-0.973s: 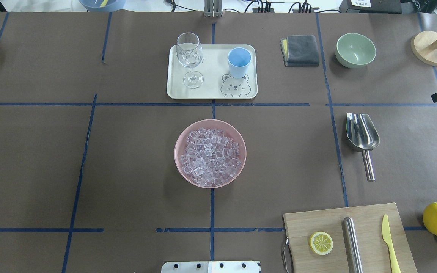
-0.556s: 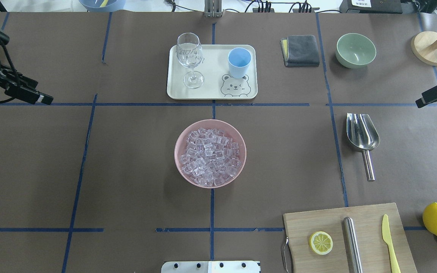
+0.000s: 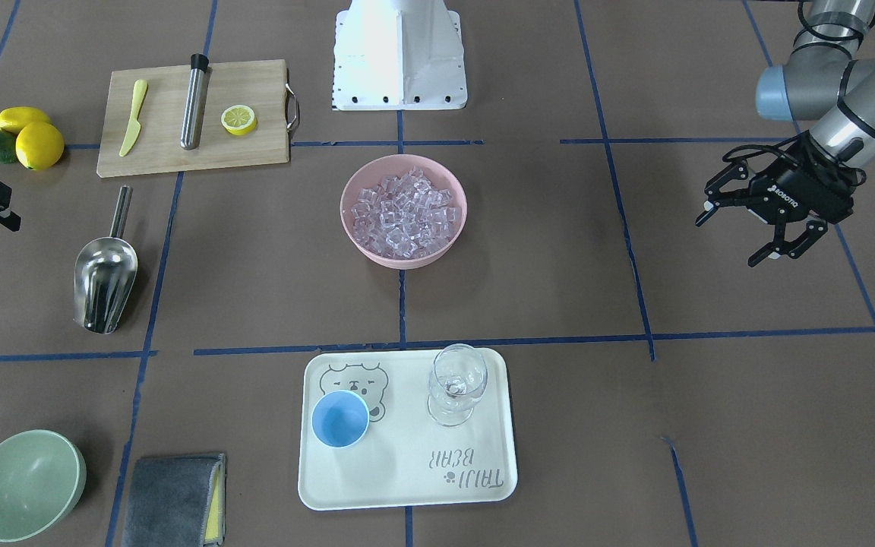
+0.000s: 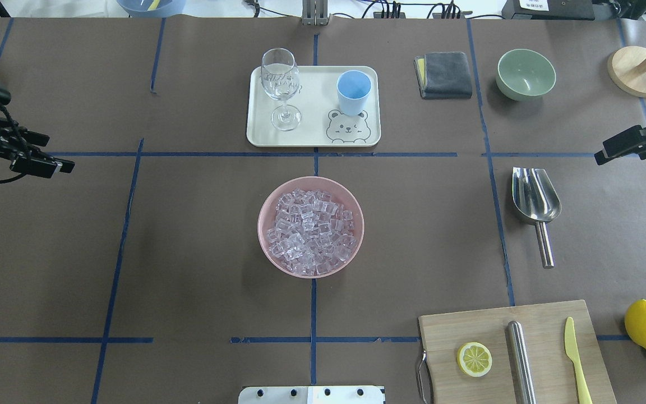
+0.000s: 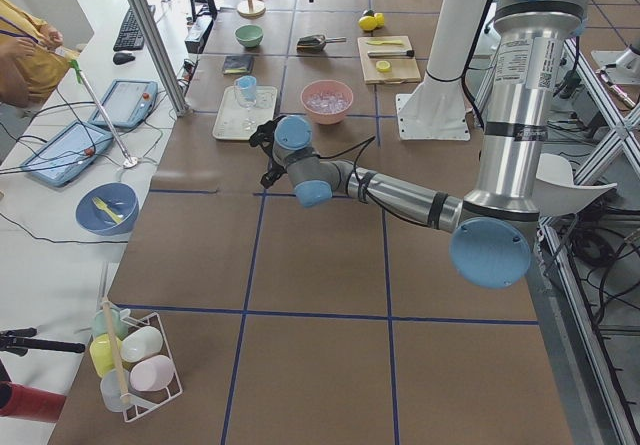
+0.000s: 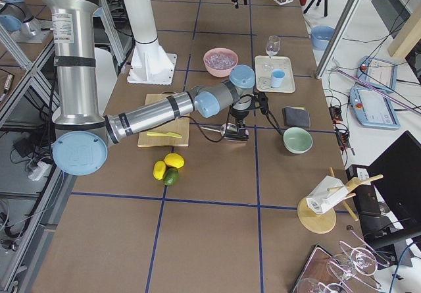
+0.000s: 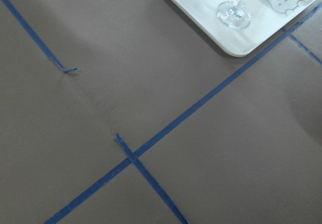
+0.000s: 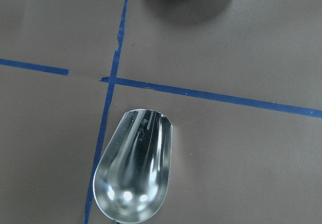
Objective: Put ice in cup with scoop
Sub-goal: 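Move the left gripper toward the pink bowl while the right gripper approaches the steel scoop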
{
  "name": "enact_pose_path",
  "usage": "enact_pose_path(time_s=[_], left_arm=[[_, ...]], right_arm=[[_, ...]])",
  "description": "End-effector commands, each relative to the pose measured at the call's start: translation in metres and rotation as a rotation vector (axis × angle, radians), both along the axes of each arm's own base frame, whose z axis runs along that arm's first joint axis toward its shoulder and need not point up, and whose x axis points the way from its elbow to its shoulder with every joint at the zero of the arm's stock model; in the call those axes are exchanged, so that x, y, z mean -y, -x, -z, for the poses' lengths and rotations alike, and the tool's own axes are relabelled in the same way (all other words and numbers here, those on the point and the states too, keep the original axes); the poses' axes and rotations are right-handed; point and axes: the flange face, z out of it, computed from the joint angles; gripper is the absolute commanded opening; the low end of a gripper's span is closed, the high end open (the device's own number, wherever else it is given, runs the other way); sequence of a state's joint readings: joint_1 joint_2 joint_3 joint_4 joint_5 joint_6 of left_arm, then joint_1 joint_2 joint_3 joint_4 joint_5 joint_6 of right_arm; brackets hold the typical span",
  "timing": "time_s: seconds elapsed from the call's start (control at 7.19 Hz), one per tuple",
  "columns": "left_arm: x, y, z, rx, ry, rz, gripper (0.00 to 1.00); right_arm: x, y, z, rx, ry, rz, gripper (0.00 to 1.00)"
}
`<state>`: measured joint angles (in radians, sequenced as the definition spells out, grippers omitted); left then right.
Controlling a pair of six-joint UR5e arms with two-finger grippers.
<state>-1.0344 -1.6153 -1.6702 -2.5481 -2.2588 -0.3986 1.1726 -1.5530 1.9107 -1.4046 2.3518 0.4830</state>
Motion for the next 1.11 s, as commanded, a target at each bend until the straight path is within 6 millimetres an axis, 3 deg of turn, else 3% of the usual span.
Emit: enact_pose_path(time_s=[0.0, 0.14, 0.28, 0.42, 0.56, 0.7, 0.83, 0.97], left_arm=[[-0.006, -0.022, 0.025, -0.097, 0.031, 0.009, 1.0], [-0.014, -0.042, 0.045, -0.141, 0.092, -0.003, 1.0], [-0.018, -0.095, 0.092, -0.192, 0.045, -0.08, 1.0], [-0.017, -0.126, 0.126, -0.222, 0.046, -0.115, 1.0], [-0.036, -0.166, 0.15, -0.24, 0.049, -0.1, 1.0], [-0.049, -0.198, 0.157, -0.242, 0.042, -0.108, 1.0], [-0.052, -0.193, 0.157, -0.249, 0.035, -0.094, 1.0], [-0.054, -0.205, 0.161, -0.25, 0.027, -0.104, 1.0]], right_arm=[[-0.016, 0.024, 0.029, 0.024, -0.01, 0.021, 1.0], [-0.03, 0.036, 0.04, 0.035, 0.068, -0.025, 1.0], [-0.04, 0.041, 0.042, 0.008, 0.098, -0.072, 1.0], [-0.054, 0.053, 0.048, -0.014, 0.102, -0.093, 1.0], [-0.069, 0.072, 0.056, -0.043, 0.104, -0.118, 1.0], [-0.081, 0.085, 0.067, -0.044, 0.111, -0.134, 1.0], [-0.083, 0.088, 0.069, -0.045, 0.12, -0.148, 1.0], [-0.086, 0.09, 0.069, -0.046, 0.122, -0.144, 1.0]])
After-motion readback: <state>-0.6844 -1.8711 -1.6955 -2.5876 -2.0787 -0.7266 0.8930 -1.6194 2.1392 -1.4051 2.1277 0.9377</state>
